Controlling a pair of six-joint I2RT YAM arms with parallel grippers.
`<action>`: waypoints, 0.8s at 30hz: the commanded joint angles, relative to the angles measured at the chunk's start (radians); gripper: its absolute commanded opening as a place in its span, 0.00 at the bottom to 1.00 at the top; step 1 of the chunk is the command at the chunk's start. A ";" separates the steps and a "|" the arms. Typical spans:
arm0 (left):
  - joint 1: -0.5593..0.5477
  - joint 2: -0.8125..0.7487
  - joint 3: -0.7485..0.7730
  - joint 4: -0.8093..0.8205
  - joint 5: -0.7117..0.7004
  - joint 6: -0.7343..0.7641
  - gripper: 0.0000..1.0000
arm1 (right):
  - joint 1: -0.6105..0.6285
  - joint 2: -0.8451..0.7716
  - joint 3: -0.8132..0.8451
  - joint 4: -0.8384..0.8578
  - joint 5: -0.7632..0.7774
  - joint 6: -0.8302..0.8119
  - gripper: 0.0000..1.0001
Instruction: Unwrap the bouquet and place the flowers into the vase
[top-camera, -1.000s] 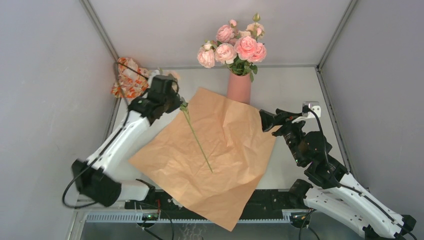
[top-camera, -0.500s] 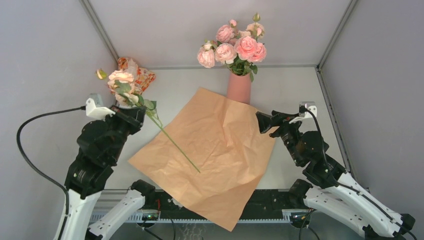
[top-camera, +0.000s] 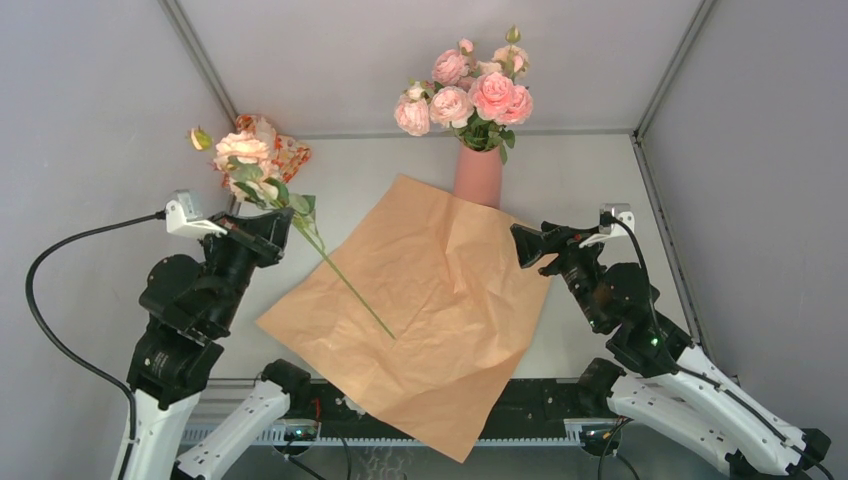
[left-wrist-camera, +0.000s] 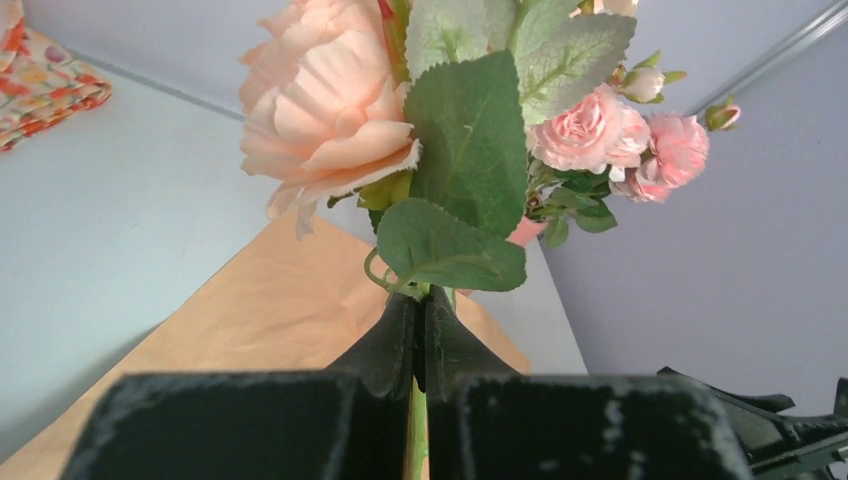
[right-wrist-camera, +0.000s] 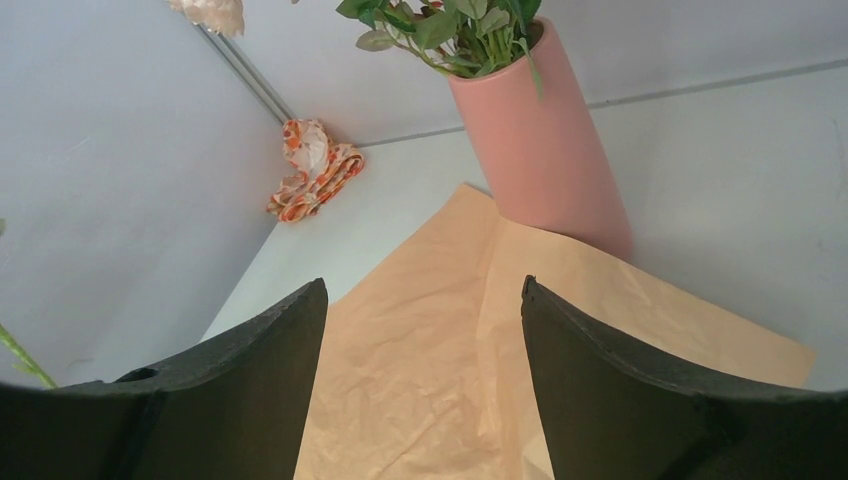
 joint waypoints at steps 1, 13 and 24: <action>-0.020 0.068 0.064 0.130 0.075 0.062 0.00 | -0.001 -0.001 -0.001 0.022 0.005 0.012 0.80; -0.252 0.393 0.376 0.345 0.074 0.336 0.00 | -0.003 -0.021 -0.026 -0.003 0.040 0.016 0.84; -0.352 0.594 0.645 0.530 0.131 0.497 0.00 | -0.014 -0.075 -0.055 -0.029 0.076 -0.005 0.85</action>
